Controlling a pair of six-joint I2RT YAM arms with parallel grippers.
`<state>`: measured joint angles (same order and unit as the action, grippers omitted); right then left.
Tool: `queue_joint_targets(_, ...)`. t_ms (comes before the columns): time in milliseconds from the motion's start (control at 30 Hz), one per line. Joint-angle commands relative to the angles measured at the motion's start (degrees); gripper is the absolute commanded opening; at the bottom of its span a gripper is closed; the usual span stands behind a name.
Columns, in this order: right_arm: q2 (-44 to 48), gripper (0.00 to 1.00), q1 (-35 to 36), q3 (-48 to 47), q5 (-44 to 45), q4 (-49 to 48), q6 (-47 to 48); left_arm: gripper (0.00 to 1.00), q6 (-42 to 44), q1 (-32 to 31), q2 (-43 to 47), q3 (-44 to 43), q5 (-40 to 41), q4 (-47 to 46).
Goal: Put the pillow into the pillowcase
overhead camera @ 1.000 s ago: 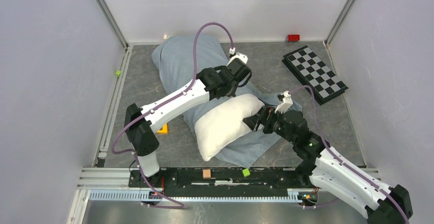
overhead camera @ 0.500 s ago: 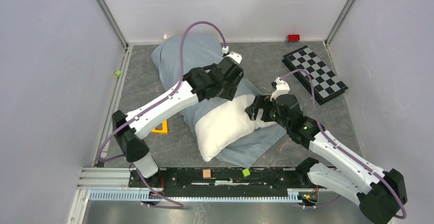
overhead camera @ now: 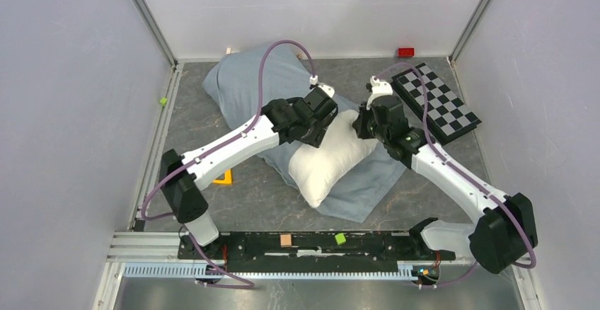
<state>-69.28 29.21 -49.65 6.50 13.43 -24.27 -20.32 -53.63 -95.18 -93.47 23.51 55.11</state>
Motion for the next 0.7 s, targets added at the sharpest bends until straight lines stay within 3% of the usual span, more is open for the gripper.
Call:
queue_joint_targets(0, -0.58, 0.16, -0.08, -8.74, 4.43, -0.29, 4.6, 0.65, 0.28, 1.02, -3.91, -4.41, 2.85, -3.11)
queue_joint_targets(133, 2.83, 0.76, -0.19, -11.77, 9.83, 5.14, 6.12, 0.43, 0.75, 1.53, -5.91, -6.63, 4.1, -4.0)
queue_joint_targets(200, 6.13, 0.95, -0.28, -11.98, 11.28, 7.55, 7.01, 0.32, 0.54, 1.59, -6.46, -7.4, 5.21, -4.13)
queue_joint_targets(367, 13.43, 0.98, -0.56, -9.61, 1.81, 12.5, 6.18, 0.24, 0.54, 2.28, -6.93, -8.23, 5.82, -5.01)
queue_joint_targets(467, 19.33, 0.98, -0.35, 0.69, -10.11, 6.72, -1.38, 0.13, 0.8, 2.39, -7.17, -8.64, 6.05, -5.19)
queue_joint_targets(667, 23.57, 0.98, 2.79, 16.93, -15.83, -10.76, -15.52, 0.02, 0.21, 2.39, -5.89, -9.32, 3.39, -4.86)
